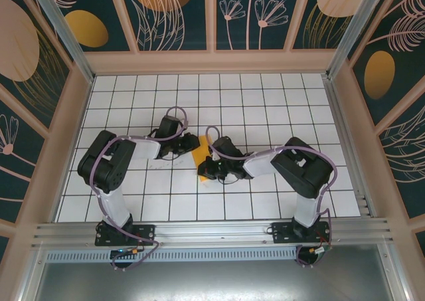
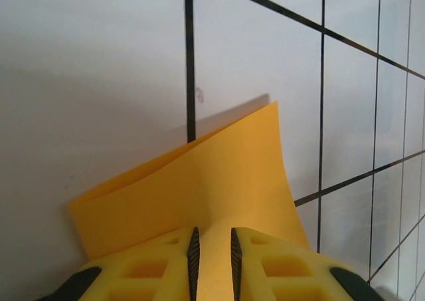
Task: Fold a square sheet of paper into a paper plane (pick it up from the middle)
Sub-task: Third fold the triangle at the center of the table.
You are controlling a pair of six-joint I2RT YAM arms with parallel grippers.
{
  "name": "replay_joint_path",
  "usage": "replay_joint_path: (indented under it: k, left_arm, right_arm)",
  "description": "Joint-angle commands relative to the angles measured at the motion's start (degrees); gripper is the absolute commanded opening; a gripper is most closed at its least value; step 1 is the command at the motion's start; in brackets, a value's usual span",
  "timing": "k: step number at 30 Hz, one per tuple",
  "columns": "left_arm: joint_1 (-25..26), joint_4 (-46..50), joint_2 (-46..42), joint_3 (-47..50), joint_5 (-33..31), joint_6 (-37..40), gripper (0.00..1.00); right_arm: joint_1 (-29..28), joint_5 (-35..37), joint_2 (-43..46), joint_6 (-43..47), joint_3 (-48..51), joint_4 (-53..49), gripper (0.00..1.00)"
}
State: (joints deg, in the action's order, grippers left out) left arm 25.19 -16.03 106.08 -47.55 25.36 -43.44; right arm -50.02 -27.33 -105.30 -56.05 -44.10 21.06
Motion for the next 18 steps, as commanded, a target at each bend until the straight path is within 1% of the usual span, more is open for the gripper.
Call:
replay_joint_path:
  k: [1,4,9,12,15,16,18]
  left_arm:
    - [0.03,0.71,3.50,-1.70,1.99,2.82,0.22]
    - [0.03,1.14,3.89,-2.87,2.85,3.26,0.22]
    - [0.03,3.70,0.91,-4.73,2.71,4.89,0.24]
    - [0.04,6.32,-2.28,-5.97,1.68,6.25,0.26]
    - [0.01,7.33,-5.86,-5.89,1.01,6.53,0.28]
    - [0.07,7.43,-6.79,-5.63,1.04,6.29,0.28]
    - [0.11,7.39,-7.56,-4.79,1.10,5.76,0.29]
  right_arm:
    - [-1.32,-0.81,0.67,-0.43,1.36,0.29,0.09]
    - [-1.65,-0.21,0.67,0.49,-0.66,-1.72,0.10]
    - [-1.51,0.79,4.30,1.05,-1.31,0.45,0.14]
    - [-0.18,5.09,10.16,2.37,-0.18,-2.60,0.16]
    - [3.00,7.57,16.71,2.31,3.63,-2.94,0.21]
    - [3.94,8.88,18.43,2.82,4.46,-4.54,0.25]
    - [5.62,12.37,20.13,4.32,4.49,-10.45,0.27]
